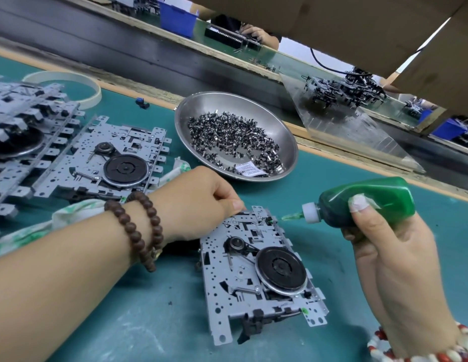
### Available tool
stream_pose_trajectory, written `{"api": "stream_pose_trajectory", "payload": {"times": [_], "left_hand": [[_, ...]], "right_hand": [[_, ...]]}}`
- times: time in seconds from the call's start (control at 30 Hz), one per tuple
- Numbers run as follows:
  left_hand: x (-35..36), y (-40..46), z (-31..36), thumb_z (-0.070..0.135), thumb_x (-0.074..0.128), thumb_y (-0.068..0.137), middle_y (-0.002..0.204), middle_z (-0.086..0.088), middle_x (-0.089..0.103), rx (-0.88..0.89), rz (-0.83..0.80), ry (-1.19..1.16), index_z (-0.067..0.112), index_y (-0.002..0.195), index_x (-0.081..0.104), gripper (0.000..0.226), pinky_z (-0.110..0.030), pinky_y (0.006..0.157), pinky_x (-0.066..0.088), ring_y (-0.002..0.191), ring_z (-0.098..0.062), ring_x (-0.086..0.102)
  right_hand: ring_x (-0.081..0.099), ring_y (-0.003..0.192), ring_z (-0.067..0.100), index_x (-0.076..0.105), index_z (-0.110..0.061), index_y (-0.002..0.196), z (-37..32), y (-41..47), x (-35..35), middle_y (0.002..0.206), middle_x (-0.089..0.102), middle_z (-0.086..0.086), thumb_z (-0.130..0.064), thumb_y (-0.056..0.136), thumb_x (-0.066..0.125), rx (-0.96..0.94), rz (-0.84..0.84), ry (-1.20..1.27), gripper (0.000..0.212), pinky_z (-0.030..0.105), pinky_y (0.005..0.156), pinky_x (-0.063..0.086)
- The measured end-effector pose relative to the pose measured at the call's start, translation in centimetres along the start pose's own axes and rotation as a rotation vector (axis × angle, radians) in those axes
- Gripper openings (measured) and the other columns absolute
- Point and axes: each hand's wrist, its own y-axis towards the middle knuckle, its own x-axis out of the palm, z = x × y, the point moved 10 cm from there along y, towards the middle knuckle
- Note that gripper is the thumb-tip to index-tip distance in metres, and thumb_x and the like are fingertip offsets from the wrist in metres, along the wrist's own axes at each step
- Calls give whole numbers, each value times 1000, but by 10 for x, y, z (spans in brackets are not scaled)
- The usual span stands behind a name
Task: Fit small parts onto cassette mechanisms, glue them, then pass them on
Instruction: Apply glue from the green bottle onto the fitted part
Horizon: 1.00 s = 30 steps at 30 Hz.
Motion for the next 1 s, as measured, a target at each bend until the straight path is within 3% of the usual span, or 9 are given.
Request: {"api": "stream_pose_trajectory", "payload": {"times": [0.87, 1.0], "left_hand": [[-2, 0, 0, 32, 59, 87, 84, -5, 73, 13, 20, 18, 22, 77, 71, 19, -37, 83, 54, 86, -21, 67], [-2, 1, 1, 32, 59, 87, 82, -4, 73, 22, 24, 18, 21, 78, 71, 19, -34, 82, 54, 85, -20, 67]], "right_hand": [[56, 76, 16, 69, -23, 84, 4, 1, -1, 82, 68, -2, -58, 57, 77, 41, -1, 12, 45, 18, 59, 44], [56, 76, 18, 67, -18, 83, 4, 1, -3, 81, 68, 0, -44, 66, 74, 47, 17, 19, 31, 18, 59, 43]]}}
